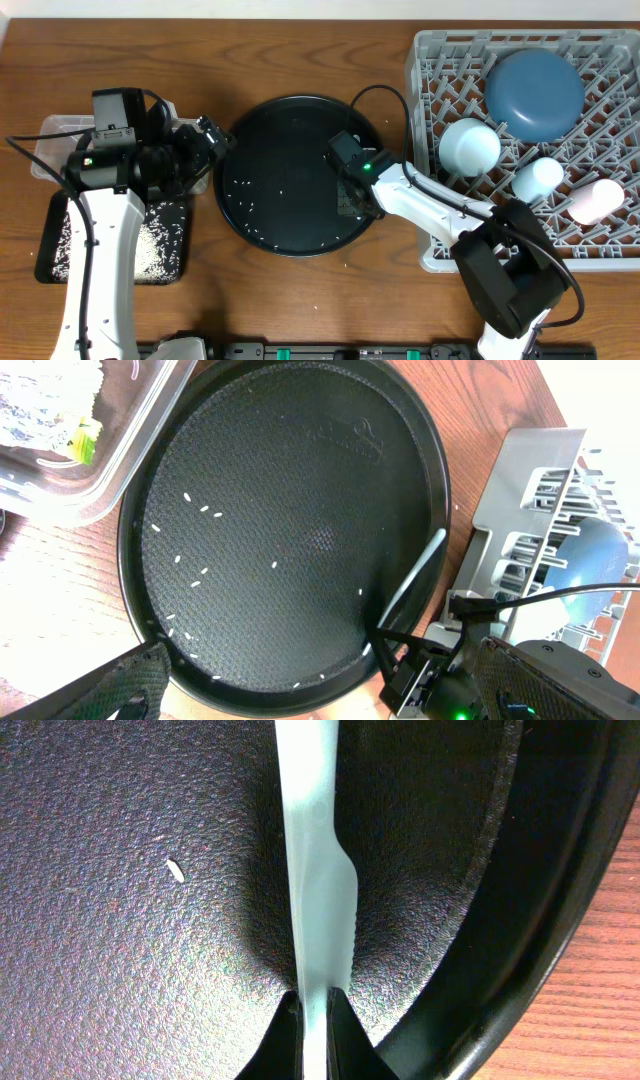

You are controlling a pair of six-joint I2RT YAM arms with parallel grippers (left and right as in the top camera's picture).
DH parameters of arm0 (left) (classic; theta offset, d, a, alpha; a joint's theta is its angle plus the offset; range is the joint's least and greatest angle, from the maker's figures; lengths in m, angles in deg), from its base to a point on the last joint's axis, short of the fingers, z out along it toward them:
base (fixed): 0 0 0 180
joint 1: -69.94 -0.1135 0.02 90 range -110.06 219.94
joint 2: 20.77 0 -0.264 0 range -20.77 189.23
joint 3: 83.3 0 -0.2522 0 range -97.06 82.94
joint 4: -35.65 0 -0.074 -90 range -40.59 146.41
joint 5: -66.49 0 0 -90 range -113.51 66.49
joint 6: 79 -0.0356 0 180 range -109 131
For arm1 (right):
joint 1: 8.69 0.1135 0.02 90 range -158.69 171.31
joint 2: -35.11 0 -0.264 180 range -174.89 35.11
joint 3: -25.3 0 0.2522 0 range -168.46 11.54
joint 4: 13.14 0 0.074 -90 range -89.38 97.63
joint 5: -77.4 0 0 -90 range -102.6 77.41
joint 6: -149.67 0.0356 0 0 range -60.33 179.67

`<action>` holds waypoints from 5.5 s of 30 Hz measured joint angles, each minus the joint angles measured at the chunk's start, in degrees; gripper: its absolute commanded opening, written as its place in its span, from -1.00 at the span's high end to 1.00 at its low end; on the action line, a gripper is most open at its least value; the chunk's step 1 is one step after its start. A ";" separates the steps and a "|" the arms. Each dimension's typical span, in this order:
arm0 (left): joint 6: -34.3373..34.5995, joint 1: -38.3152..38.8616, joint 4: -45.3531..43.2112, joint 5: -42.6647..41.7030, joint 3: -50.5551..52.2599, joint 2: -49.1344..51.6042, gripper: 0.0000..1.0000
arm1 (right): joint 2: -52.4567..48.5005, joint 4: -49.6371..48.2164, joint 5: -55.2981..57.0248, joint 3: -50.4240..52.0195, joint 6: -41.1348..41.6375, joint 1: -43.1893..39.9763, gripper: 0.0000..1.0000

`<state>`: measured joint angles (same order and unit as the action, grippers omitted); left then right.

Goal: Sort waste into correct bins and load items into the dishwasher rack

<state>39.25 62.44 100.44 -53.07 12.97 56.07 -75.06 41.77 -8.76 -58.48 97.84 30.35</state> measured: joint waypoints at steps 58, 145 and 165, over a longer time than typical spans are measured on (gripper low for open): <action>0.00 0.00 0.00 0.00 0.00 0.00 -0.96 | 0.96 6.05 2.29 0.48 -1.55 -0.02 0.98; 0.00 0.00 0.00 0.00 0.00 0.00 -0.95 | 1.07 9.90 9.09 2.71 -2.60 -1.68 0.98; 0.00 0.00 0.00 0.00 0.00 0.00 -0.96 | 11.45 8.61 8.72 2.95 -4.76 -3.34 0.98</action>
<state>39.25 62.44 100.44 -53.07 12.97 56.07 -63.61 50.38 -0.04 -55.53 93.08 27.01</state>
